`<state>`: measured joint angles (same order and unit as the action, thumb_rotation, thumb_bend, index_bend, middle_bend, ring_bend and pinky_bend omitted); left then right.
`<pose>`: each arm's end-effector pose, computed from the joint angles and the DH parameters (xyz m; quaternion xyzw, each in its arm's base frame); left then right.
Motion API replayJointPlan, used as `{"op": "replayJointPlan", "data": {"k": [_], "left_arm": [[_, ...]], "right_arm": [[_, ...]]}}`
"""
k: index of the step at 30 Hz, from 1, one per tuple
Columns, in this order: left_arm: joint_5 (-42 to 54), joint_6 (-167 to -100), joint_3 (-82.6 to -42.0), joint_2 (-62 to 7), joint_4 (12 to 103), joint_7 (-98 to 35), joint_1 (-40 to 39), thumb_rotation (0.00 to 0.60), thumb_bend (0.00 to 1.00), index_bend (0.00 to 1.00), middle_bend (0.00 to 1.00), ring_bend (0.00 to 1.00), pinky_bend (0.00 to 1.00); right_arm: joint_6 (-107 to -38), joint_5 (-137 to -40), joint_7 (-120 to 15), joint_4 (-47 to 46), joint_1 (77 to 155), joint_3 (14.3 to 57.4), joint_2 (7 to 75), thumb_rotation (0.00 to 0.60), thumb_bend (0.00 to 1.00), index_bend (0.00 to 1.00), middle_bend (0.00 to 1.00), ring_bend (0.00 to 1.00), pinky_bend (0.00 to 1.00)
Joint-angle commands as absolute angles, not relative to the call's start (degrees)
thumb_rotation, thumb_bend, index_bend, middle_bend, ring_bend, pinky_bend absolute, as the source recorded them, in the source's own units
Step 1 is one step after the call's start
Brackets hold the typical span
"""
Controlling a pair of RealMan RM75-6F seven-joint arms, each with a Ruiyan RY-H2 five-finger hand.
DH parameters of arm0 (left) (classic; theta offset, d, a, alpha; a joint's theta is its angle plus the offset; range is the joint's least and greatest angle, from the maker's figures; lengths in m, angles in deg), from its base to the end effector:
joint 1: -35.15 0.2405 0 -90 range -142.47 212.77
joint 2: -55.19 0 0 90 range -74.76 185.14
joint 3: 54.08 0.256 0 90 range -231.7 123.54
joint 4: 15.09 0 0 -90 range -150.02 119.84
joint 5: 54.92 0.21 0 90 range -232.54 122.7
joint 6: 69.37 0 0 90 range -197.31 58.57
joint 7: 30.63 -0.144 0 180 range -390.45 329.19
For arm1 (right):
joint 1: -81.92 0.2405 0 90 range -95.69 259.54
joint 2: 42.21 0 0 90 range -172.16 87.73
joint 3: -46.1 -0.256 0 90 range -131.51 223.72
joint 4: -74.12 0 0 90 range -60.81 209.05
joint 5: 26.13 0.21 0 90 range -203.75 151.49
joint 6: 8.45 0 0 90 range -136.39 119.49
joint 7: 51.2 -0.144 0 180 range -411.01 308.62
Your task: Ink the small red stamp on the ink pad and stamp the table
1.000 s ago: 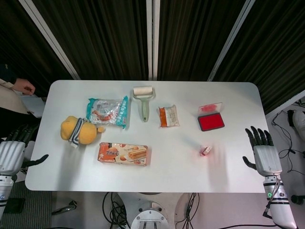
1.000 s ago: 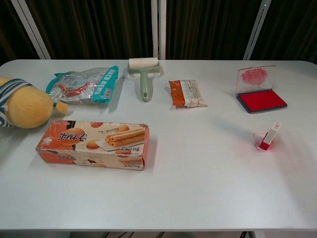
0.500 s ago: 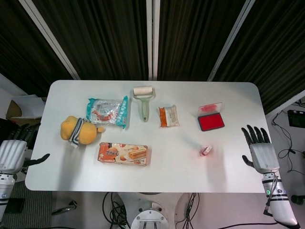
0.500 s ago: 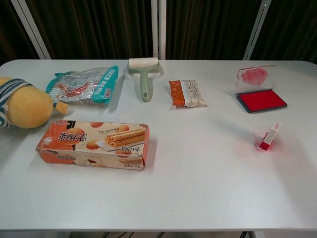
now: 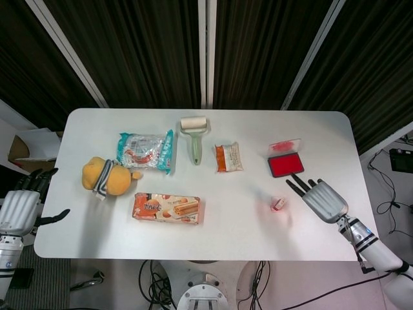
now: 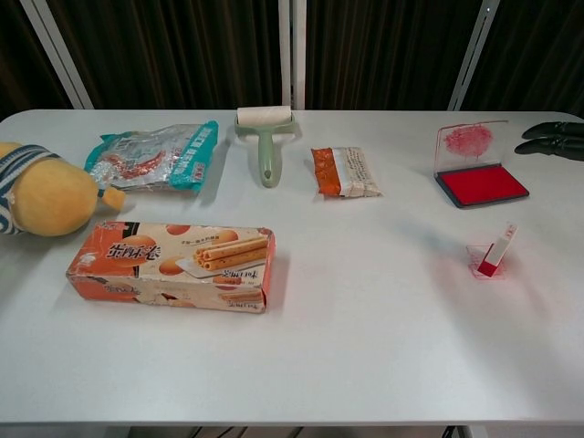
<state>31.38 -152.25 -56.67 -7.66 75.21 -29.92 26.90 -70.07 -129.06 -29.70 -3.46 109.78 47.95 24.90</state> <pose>-0.3105 0.1994 0.1641 -0.6214 -0.3670 -0.3820 0.5772 -0.2782 -0.2765 0.0929 0.8715 -0.0622 0.1940 0.4460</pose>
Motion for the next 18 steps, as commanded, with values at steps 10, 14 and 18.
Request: {"op": "replayJointPlan", "data": {"k": [10, 14, 18], "left_arm": [[30.98, -151.16, -56.75, -7.63, 74.85, -29.85, 26.35, 0.461, 0.12, 0.12, 0.19, 0.12, 0.21], [30.74, -150.72, -56.65, -7.72, 74.73, -29.77, 26.27, 0.46, 0.12, 0.12, 0.19, 0.12, 0.21], [30.63, -150.71, -56.63, -7.76, 74.62, -29.77, 26.29, 0.462, 0.12, 0.12, 0.19, 0.12, 0.21]], "right_arm": [[-72.83, -133.84, -46.25, 9.74, 113.75, 51.59, 34.21, 0.6, 0.15, 0.1, 0.19, 0.47, 0.73], [-73.57, -133.86, -50.14, 13.45, 114.15, 52.3, 36.95, 0.6, 0.15, 0.14, 0.21, 0.47, 0.73], [-74.85, -134.3, -52.62, 16.59, 114.55, 52.85, 39.01, 0.6, 0.16, 0.21, 0.25, 0.48, 0.73]]}}
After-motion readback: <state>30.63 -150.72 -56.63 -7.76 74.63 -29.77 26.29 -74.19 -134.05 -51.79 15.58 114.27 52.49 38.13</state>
